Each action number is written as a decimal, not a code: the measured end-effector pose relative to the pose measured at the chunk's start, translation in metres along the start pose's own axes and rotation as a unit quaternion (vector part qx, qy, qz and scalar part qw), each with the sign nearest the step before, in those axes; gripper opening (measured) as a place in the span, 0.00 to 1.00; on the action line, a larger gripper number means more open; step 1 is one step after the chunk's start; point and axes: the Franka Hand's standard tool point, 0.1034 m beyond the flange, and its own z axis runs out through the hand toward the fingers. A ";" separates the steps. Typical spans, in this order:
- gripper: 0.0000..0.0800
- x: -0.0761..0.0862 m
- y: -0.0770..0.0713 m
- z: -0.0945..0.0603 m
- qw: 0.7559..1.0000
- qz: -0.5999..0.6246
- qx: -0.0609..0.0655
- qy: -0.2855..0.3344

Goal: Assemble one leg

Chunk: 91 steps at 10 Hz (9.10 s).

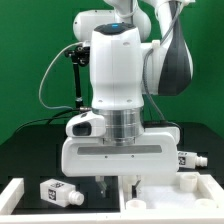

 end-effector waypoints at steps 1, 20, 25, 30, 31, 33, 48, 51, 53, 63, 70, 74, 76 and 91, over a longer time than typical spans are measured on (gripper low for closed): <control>0.69 -0.006 0.006 -0.019 1.000 0.001 0.004 -0.005; 0.81 -0.063 0.020 -0.046 0.997 -0.081 -0.016 0.000; 0.81 -0.085 0.022 -0.036 1.000 -0.014 -0.012 -0.005; 0.81 -0.115 0.016 -0.030 0.992 0.124 0.018 -0.032; 0.81 -0.115 0.016 -0.029 0.991 0.125 0.018 -0.033; 0.81 -0.135 0.023 -0.009 0.988 0.153 0.013 -0.032; 0.36 -0.165 0.040 0.017 0.955 0.294 0.003 -0.034; 0.36 -0.161 0.046 0.013 0.974 0.224 0.011 -0.032; 0.36 -0.162 0.046 0.013 0.980 0.197 0.012 -0.032; 0.36 -0.165 0.036 0.014 0.743 0.668 0.033 -0.034; 0.36 -0.156 0.012 0.010 0.430 0.902 0.038 -0.012; 0.36 -0.179 0.023 0.019 0.220 0.974 0.001 -0.061; 0.36 -0.183 0.023 0.023 0.210 0.975 -0.001 -0.071; 0.81 -0.158 0.012 -0.021 0.503 0.854 0.061 -0.119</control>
Offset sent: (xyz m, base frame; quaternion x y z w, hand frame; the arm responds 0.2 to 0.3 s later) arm 0.0000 0.0000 0.0000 0.0000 0.0000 0.0000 1.0000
